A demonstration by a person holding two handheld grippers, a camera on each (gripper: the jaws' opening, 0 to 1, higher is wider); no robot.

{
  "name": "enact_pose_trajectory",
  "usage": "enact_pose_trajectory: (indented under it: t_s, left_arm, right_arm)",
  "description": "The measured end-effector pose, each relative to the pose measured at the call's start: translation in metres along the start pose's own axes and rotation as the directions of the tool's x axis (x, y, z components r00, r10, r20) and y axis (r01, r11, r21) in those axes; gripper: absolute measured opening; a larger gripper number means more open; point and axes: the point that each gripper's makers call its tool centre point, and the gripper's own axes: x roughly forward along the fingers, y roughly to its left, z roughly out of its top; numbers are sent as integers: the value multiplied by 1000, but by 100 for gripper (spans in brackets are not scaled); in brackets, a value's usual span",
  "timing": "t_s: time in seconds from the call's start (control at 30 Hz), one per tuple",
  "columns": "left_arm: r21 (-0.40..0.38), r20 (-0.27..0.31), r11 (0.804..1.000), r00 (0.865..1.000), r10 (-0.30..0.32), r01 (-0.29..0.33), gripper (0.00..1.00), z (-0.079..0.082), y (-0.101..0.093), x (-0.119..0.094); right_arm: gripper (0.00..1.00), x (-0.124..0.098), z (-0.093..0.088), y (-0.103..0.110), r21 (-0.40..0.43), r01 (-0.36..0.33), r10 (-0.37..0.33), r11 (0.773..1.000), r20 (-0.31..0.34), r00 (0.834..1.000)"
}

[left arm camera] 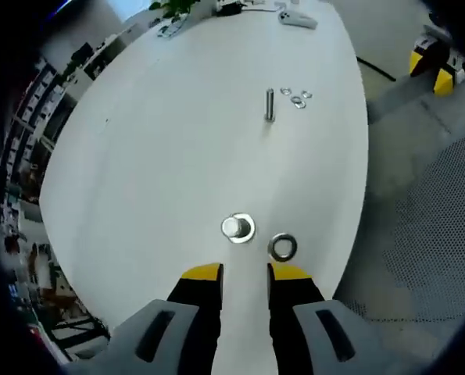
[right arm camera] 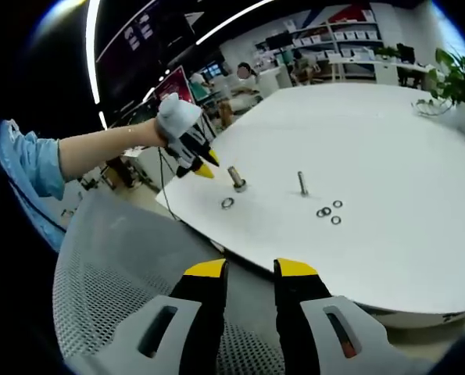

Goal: Place the washer onto the threaded stud by aligning its center hole with the stud, sliding it down to the base, and recovering from edge contact or off-axis alignment until the washer reaches the visible bottom stop.

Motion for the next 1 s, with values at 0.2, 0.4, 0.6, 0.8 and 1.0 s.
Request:
enact_pose_trajectory:
  t_s: [0.2, 0.4, 0.6, 0.8, 1.0]
  left_arm:
    - [-4, -12, 999, 999, 47, -47, 20, -8, -20, -41]
    - [15, -54, 994, 992, 112, -112, 22, -21, -34, -57]
    - [-44, -47, 989, 989, 139, -142, 22, -28, -47, -61]
    - [-89, -22, 988, 992, 124, -126, 22, -30, -54, -57]
    - [-78, 17, 992, 995, 101, -100, 22, -25, -50, -53]
  right_arm:
    - [25, 1, -4, 3, -65, -13, 10, 998, -42, 999]
    - [23, 0, 2, 6, -114, -22, 20, 993, -18, 1000]
    - [23, 1, 4, 17, -135, -93, 92, 987, -11, 996]
    - [23, 1, 2, 17, -123, -100, 99, 987, -15, 995]
    - [22, 0, 9, 15, -122, -77, 81, 990, 27, 996]
